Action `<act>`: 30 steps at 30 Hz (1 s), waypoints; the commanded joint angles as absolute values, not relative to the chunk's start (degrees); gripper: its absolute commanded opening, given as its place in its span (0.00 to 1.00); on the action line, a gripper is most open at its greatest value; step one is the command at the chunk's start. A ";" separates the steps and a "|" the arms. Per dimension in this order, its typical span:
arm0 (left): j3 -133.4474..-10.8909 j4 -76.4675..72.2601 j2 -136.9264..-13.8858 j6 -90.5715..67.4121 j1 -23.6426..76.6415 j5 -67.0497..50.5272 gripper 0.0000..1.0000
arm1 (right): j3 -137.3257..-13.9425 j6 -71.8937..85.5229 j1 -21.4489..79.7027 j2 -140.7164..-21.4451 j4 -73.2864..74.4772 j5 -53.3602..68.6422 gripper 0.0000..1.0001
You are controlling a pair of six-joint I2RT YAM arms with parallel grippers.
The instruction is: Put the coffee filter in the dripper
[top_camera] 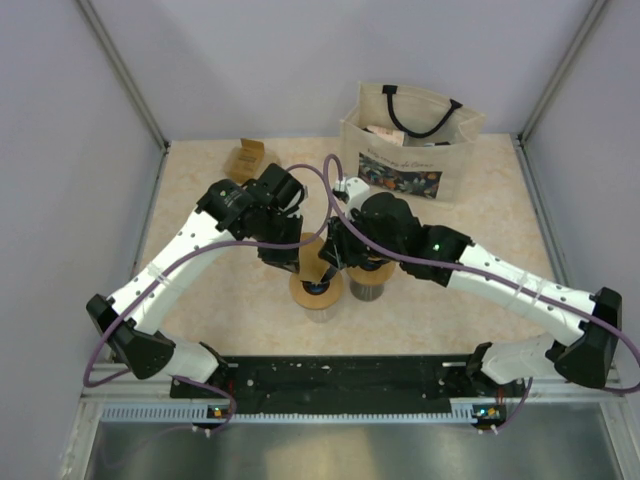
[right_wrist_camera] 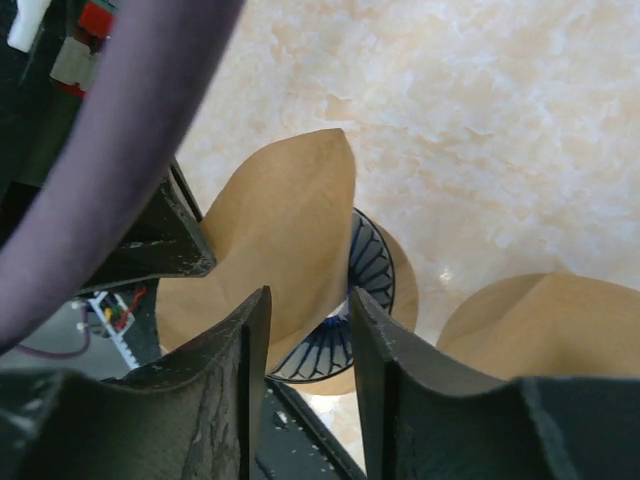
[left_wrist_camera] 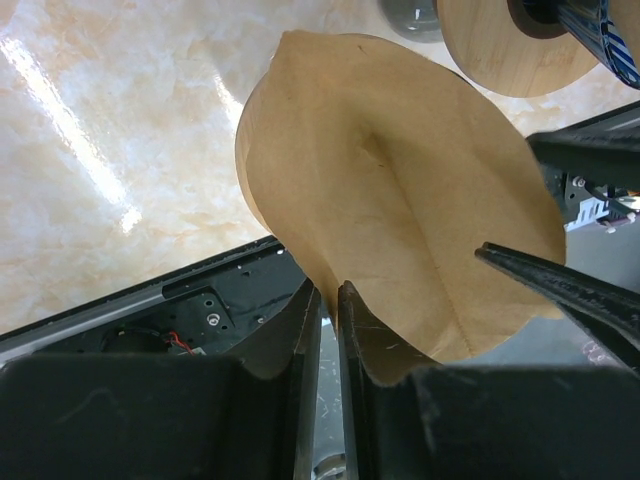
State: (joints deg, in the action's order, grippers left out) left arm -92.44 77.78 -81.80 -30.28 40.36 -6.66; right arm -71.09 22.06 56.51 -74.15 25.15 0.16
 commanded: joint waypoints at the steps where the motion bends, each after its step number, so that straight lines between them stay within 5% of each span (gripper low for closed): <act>1: -92.29 80.77 -80.16 -30.23 40.17 -6.59 0.18 | -74.27 23.29 57.31 -75.41 23.73 3.43 0.32; 6: -92.11 81.30 -79.81 -30.41 40.08 -5.10 0.13 | -73.92 23.82 57.39 -75.06 24.43 0.88 0.07; 30: -88.59 79.54 -79.45 -30.41 39.46 -4.66 0.07 | -69.87 22.68 57.31 -74.80 25.05 -2.11 0.00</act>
